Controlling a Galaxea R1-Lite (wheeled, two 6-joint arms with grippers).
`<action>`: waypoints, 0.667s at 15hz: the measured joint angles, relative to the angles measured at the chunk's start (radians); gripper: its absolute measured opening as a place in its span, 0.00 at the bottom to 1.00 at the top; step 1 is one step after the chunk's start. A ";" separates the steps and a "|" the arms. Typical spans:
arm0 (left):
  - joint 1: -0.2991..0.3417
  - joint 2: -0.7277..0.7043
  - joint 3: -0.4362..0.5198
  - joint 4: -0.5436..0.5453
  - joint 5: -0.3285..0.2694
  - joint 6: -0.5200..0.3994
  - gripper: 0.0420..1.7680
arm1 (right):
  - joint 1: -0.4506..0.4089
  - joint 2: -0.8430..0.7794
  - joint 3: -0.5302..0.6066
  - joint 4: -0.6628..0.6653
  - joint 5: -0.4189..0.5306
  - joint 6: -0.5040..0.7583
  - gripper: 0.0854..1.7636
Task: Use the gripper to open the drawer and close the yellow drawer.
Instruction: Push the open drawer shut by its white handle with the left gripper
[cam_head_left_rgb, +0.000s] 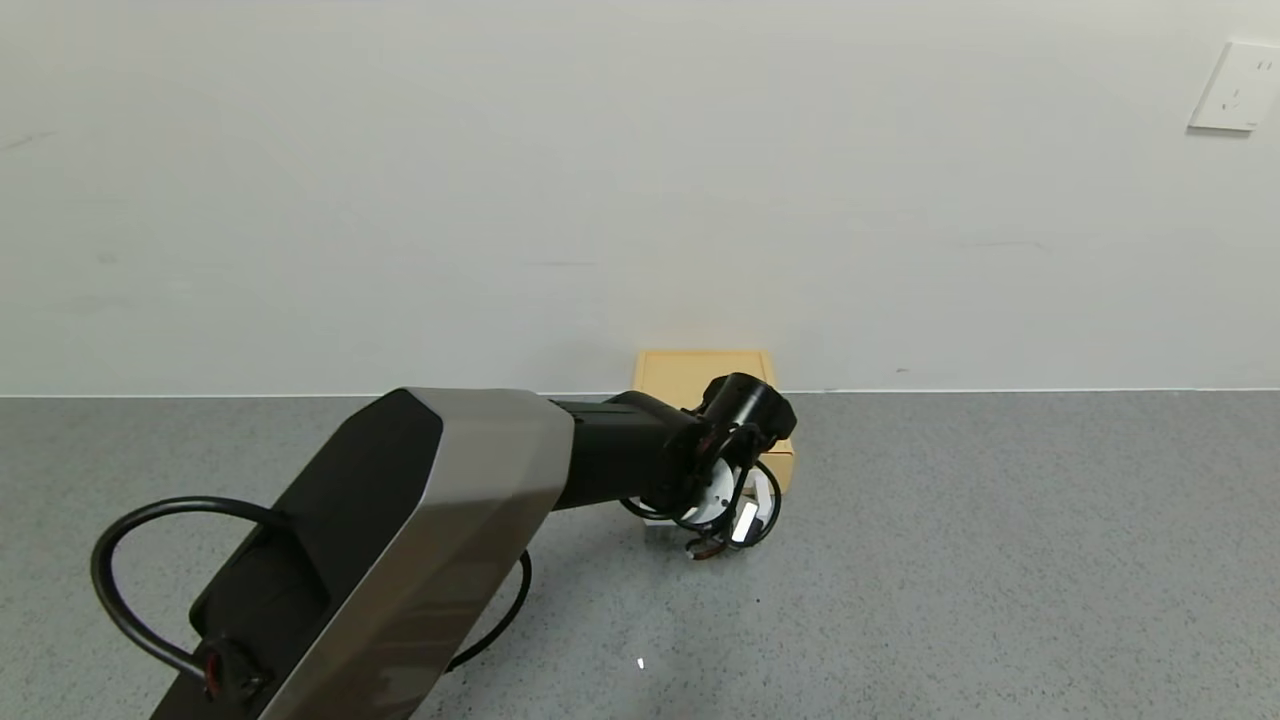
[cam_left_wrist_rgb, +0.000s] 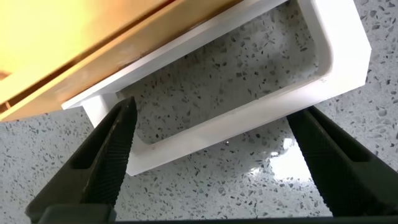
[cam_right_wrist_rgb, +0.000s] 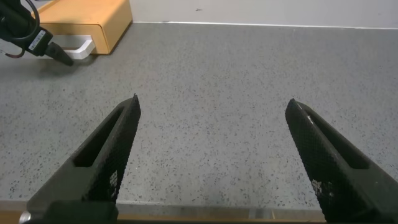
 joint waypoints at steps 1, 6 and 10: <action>0.001 0.000 -0.002 0.000 0.000 0.001 0.97 | 0.000 0.000 0.000 0.000 0.000 0.000 0.97; 0.003 0.004 -0.005 -0.013 0.002 0.011 0.97 | 0.000 0.000 0.000 0.000 0.000 0.000 0.97; 0.002 0.005 -0.004 -0.015 0.015 0.013 0.97 | 0.000 0.000 -0.001 0.000 0.000 0.000 0.97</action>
